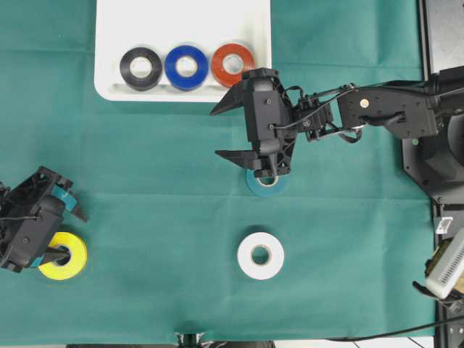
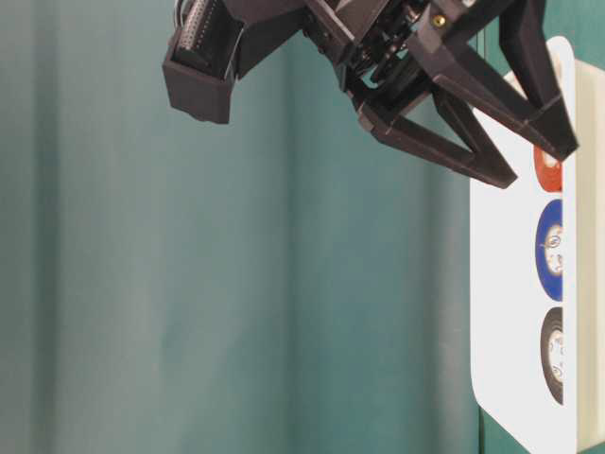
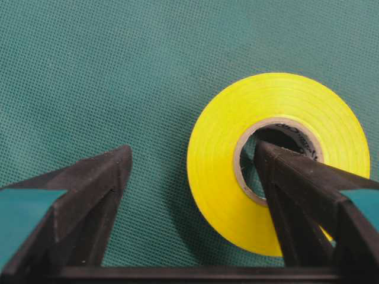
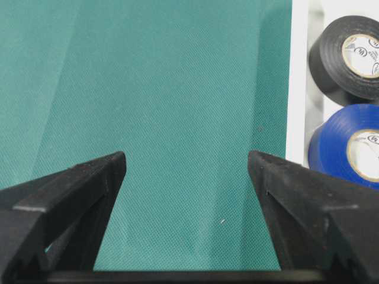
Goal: Put the tape alternately from left to right into the white case.
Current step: 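Grasp the yellow tape roll by its rim with the left gripper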
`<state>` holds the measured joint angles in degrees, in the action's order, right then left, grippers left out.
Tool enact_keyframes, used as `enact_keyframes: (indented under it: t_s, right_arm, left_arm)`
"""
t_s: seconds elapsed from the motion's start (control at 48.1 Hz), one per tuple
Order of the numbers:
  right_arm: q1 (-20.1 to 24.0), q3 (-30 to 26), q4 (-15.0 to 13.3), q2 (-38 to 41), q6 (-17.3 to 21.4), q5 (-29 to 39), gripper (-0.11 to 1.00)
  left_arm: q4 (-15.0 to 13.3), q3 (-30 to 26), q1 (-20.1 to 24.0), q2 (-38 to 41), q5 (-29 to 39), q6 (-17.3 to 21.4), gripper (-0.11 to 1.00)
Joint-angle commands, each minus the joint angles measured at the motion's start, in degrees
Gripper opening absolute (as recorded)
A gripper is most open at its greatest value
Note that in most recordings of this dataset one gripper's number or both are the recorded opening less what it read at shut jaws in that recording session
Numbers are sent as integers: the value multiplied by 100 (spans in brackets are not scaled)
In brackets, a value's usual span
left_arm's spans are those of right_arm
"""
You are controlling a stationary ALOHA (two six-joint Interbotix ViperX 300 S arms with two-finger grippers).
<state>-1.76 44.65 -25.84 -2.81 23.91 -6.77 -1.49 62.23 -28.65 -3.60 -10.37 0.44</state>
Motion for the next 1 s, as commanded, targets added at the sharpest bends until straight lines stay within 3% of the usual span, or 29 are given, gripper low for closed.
enact_keyframes:
  t_s: [0.0,0.104,0.249,0.977]
  right_arm:
    - [9,-44,9,-53,0,-26,85]
    - [9,-44,18,-35,0,-26,85]
    - [18,-44,9,-26,0,-26,85]
    - [9,-44,18,-26,0,-26,85]
  left_arm:
    - [-9,-53,-70,-44,-44,0,84]
    - [-9,-53,-141,-70,-44,0,64]
    - [-9,-70,-272,-105,-44,0,27]
    - [0,-114,-387,-229,-44,0,27]
